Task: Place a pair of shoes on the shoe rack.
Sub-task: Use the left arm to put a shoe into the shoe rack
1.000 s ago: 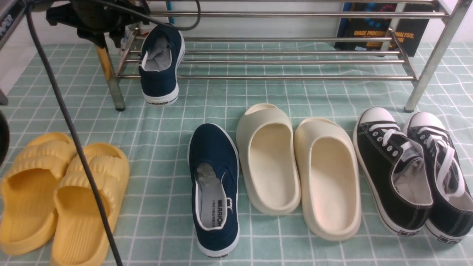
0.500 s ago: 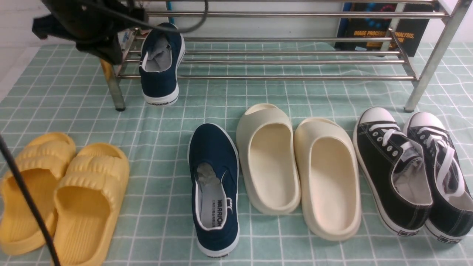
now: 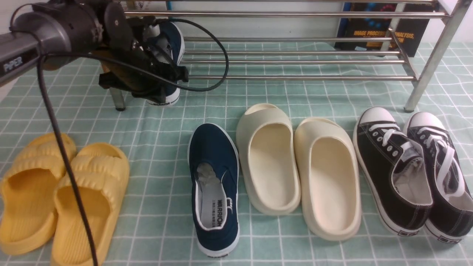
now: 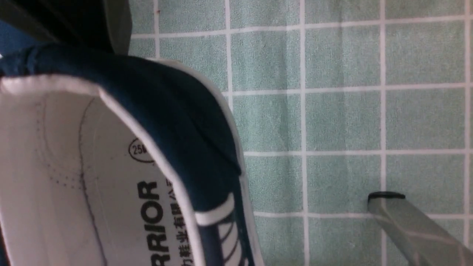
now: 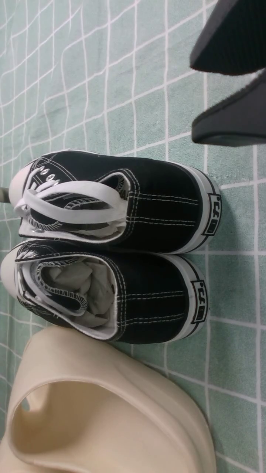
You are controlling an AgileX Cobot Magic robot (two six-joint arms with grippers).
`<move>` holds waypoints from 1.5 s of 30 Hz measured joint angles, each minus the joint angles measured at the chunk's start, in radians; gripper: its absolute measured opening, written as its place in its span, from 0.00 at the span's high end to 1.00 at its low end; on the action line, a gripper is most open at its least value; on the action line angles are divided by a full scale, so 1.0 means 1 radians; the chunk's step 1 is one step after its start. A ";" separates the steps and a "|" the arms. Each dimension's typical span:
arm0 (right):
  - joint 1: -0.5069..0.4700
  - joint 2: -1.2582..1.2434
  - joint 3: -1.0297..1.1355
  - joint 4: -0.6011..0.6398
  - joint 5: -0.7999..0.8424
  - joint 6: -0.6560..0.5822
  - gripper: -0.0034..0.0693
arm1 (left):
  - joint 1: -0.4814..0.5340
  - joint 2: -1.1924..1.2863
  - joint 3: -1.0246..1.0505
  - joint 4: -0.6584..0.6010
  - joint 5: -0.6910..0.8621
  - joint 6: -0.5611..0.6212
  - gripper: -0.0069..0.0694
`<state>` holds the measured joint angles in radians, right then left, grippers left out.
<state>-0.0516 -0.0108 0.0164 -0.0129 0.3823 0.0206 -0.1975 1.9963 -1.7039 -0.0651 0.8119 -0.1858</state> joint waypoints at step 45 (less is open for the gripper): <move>0.000 0.000 0.000 0.000 0.000 0.004 0.62 | 0.003 -0.092 -0.250 0.150 0.360 -0.119 0.41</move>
<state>-0.0516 -0.0108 0.0164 -0.0129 0.3823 0.0245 -0.1950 1.9042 -1.9539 0.0845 1.1716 -0.3046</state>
